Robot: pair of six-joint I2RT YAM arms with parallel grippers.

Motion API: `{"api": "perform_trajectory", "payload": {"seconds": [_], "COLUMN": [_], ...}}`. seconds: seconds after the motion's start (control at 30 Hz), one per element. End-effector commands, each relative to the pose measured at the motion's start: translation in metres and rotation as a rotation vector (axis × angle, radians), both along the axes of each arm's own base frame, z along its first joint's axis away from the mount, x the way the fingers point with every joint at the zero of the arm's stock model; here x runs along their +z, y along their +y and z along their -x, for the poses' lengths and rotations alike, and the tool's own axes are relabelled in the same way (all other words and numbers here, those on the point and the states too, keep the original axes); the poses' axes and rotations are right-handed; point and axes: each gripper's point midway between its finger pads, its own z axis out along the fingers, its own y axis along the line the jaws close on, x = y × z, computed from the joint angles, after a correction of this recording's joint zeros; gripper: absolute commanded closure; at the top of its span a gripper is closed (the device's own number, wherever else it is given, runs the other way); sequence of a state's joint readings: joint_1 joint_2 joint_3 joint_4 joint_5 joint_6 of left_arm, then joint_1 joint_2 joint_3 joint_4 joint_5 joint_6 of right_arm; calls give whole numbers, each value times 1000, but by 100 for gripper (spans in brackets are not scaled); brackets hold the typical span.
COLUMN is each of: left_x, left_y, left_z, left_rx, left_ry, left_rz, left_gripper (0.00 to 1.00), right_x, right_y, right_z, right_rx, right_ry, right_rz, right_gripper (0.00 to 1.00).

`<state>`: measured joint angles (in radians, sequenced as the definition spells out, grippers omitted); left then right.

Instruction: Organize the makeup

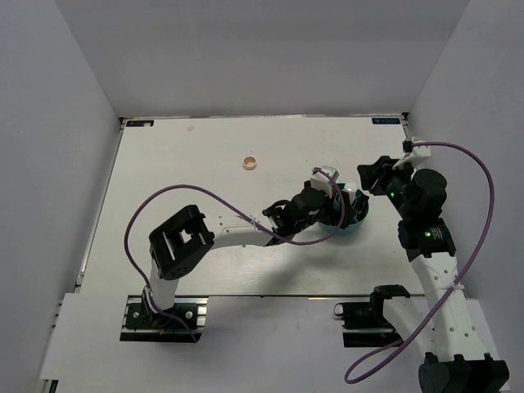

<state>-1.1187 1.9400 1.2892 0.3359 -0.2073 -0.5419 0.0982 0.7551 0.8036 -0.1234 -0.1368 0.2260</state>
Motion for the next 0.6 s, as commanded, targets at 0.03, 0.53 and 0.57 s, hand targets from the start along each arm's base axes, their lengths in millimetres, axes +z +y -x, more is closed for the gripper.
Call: {"api": "perform_trajectory", "payload": {"seconds": [0.03, 0.53, 0.57], "left_x": [66, 103, 101], "left_y": [11, 158, 171], "left_z": [4, -1, -10], "left_rx": [9, 339, 379], "left_ry": [-75, 34, 55], "left_rz": [95, 15, 0], "left_gripper": [2, 2, 2], "right_x": [19, 25, 25], "right_y": [-4, 37, 43], "right_z": [0, 14, 18], "right_rx": [-9, 290, 341], "right_ry": [-76, -142, -143], "right_rz": [9, 120, 125], "right_gripper": [51, 18, 18]}}
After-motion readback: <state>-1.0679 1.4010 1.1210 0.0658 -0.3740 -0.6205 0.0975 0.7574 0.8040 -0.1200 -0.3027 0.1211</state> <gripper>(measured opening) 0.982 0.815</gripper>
